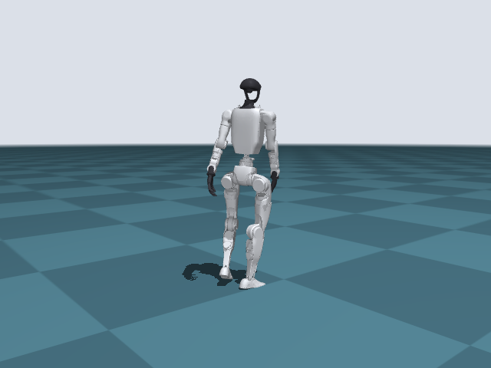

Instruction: In place motions

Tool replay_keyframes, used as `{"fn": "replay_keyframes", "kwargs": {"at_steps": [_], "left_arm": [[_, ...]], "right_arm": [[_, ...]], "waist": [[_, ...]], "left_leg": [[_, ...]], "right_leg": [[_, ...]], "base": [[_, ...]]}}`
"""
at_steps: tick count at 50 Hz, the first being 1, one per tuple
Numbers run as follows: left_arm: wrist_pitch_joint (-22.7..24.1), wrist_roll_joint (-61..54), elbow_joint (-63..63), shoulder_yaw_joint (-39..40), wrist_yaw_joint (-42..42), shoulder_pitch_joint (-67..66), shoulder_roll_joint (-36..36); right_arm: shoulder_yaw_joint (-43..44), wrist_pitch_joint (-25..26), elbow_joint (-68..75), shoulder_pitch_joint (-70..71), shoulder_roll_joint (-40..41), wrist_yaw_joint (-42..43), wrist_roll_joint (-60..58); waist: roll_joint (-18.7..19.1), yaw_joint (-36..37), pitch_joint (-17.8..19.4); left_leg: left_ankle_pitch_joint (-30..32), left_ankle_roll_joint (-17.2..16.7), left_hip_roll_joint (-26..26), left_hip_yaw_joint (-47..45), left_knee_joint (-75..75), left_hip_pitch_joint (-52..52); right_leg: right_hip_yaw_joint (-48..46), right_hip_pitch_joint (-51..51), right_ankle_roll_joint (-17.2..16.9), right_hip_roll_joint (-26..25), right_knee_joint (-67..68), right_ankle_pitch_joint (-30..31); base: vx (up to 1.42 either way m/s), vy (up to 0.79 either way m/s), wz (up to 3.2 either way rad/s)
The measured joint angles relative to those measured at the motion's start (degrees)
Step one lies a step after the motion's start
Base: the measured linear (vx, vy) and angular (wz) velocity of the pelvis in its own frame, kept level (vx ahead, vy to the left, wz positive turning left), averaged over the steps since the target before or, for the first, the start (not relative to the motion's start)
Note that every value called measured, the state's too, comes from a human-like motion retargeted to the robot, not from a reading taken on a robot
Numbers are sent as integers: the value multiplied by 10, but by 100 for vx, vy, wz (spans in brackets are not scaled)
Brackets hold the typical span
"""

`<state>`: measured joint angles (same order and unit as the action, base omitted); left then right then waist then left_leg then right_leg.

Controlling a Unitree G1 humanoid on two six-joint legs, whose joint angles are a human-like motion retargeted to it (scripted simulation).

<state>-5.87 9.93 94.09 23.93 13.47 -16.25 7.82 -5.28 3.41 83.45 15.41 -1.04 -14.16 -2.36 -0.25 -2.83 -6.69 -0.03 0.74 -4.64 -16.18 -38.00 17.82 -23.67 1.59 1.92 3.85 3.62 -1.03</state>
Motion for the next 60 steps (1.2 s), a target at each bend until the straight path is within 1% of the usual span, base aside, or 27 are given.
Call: {"fn": "replay_keyframes", "kwargs": {"at_steps": [2, 3, 5, 7, 8, 10, 13, 16, 20, 23, 26, 28, 29, 31, 33, 35, 38, 40, 44, 48, 50, 53, 55, 56, 57, 58, 60], "left_arm": [[8, -12, -7, 1, -7, 2, -5], [11, -17, -8, 2, -9, 4, -8], [14, -26, -8, 2, -11, 8, -11], [12, -29, -7, 1, -8, 10, -12], [9, -30, -7, 1, -5, 16, -12], [6, -28, -9, 1, -4, 33, -7], [14, -32, -8, -14, -21, 54, 8], [15, -40, 17, -18, -38, 77, 21], [-16, -48, 33, -28, -39, 93, 29], [-16, -50, 33, -55, -56, 108, 27], [-5, -54, 33, -78, -57, 153, 21], [8, -63, 30, -79, -54, 190, 17], [14, -73, 22, -77, -53, 209, 15], [26, -95, -2, -71, -56, 248, 11], [41, -113, -28, -67, -68, 285, 3], [56, -127, -56, -71, -75, 318, -4], [75, -141, -81, -86, -73, 361, -1], [77, -138, -93, -88, -77, 383, 3], [76, -130, -108, -83, -79, 399, 8], [86, -132, -113, -77, -78, 380, 2], [87, -129, -109, -73, -72, 363, -3], [73, -120, -99, -71, -64, 329, -16], [64, -108, -96, -68, -54, 301, -26], [61, -102, -96, -66, -47, 287, -33], [58, -97, -95, -63, -40, 272, -39], [55, -93, -95, -61, -32, 258, -44], [48, -82, -92, -58, -20, 232, -51]], "right_arm": [[-3, 1, 2, -7, 3, -3, 2], [-4, 2, 3, -9, 4, -4, 2], [-4, 4, 6, -12, 3, -7, -2], [-8, 6, 8, -17, 1, -9, -7], [-10, 7, 8, -16, 0, -9, -10], [-8, 7, 4, -14, -3, -7, -16], [-4, 0, -6, -22, -15, -19, -28], [-7, -5, 0, -32, -30, -23, -64], [-3, -4, 28, -53, -41, 1, -118], [3, -9, 47, -88, -48, 5, -144], [25, -4, 71, -117, -61, 13, -167], [39, 0, 91, -136, -71, 22, -175], [45, 2, 101, -144, -77, 24, -179], [57, 7, 120, -159, -89, 25, -188], [71, 15, 137, -177, -101, 29, -196], [85, 30, 139, -203, -112, 31, -197], [105, 51, 139, -238, -126, 36, -187], [115, 59, 139, -253, -133, 41, -172], [130, 61, 139, -259, -142, 45, -160], [131, 47, 139, -250, -142, 45, -168], [126, 40, 139, -242, -138, 48, -166], [120, 33, 139, -226, -128, 49, -153], [117, 28, 139, -213, -119, 52, -143], [116, 25, 138, -208, -114, 54, -140], [115, 21, 136, -203, -109, 56, -137], [114, 17, 131, -199, -104, 59, -136], [109, 10, 121, -195, -95, 62, -138]], "waist": [[8, -4, -4], [13, -7, -8], [26, -21, -19], [32, -40, -34], [33, -58, -42], [28, -72, -46], [16, -74, -29], [4, -59, -17], [2, -66, -11], [13, -82, -10], [28, -87, -1], [36, -100, 5], [39, -112, 8], [41, -141, 14], [44, -173, 22], [45, -198, 27], [58, -228, 31], [64, -242, 33], [62, -246, 26], [57, -223, 14], [58, -205, 8], [58, -170, 0], [58, -148, -2], [57, -145, -4], [55, -142, -6], [54, -141, -7], [42, -136, -10]], "left_leg": [[-3, -22, 18, 4, 133, -70], [-48, -27, 30, 9, 192, -102], [-111, -26, 33, -35, 288, -154], [-97, -18, 51, -27, 346, -167], [-77, -32, 52, -12, 365, -163], [-56, -35, 60, -2, 382, -150], [-62, -13, 74, 7, 378, -150], [-72, -8, 73, -7, 363, -149], [-86, 2, 73, -13, 364, -158], [-92, 0, 59, -11, 366, -159], [-93, 7, 43, -20, 369, -156], [-92, 10, 37, -21, 370, -152], [-91, 13, 37, -19, 369, -149], [-88, 22, 45, -10, 370, -144], [-84, 32, 52, 5, 373, -144], [-80, 41, 57, 20, 376, -144], [-81, 49, 51, 38, 372, -137], [-84, 52, 48, 41, 369, -133], [-88, 50, 52, 27, 368, -131], [-92, 42, 54, -2, 373, -138], [-94, 36, 52, -18, 377, -143], [-97, 27, 49, -47, 382, -151], [-100, 21, 48, -62, 383, -160], [-102, 19, 51, -62, 382, -162], [-104, 18, 53, -60, 380, -165], [-106, 16, 55, -57, 378, -168], [-108, 12, 69, -52, 377, -178]], "right_leg": [[3, 0, -3, -11, 1, -3], [4, 1, -6, -16, 2, -4], [-3, 3, -9, -29, 1, -8], [-11, 5, -14, -32, -4, -8], [-23, 12, -16, -28, -5, -9], [-32, 24, -21, -17, -4, -9], [-43, 18, -26, -8, -2, -7], [-28, 15, -30, -4, 2, -5], [-18, 21, -37, 1, 35, -18], [-14, 52, -41, 10, 112, -2], [13, 128, -54, 29, 258, 89], [19, 190, -44, 53, 368, 155], [9, 222, -34, 79, 433, 152], [-14, 285, -13, 143, 556, 118], [-13, 341, -7, 184, 646, 98], [14, 400, -17, 194, 708, 86], [40, 465, -38, 182, 747, 81], [42, 486, -38, 182, 752, 81], [46, 481, -30, 182, 722, 83], [39, 420, -31, 165, 647, 88], [33, 374, -32, 145, 592, 90], [43, 290, -42, 88, 474, 105], [59, 221, -57, 49, 369, 122], [56, 182, -73, 40, 306, 134], [49, 143, -85, 31, 244, 124], [32, 105, -90, 26, 185, 71], [-4, 46, -64, 10, 89, -3]], "base": [[12, -14, -20], [16, -17, -8], [18, -19, 13], [18, -20, 44], [5, -20, 73], [-7, -20, 57], [3, -26, 31], [19, -23, -35], [30, -19, -23], [31, -20, -14], [16, -11, -39], [13, -6, -13], [12, -2, 7], [7, 0, 37], [4, 0, 67], [3, -4, 68], [2, -5, 46], [0, 0, 0], [1, 1, -26], [-1, 3, -62], [-3, 5, -75], [-7, 7, -79], [-10, 7, -52], [-10, 7, -5], [-10, 7, 27], [-11, 8, 35], [-9, 8, 31]]}}
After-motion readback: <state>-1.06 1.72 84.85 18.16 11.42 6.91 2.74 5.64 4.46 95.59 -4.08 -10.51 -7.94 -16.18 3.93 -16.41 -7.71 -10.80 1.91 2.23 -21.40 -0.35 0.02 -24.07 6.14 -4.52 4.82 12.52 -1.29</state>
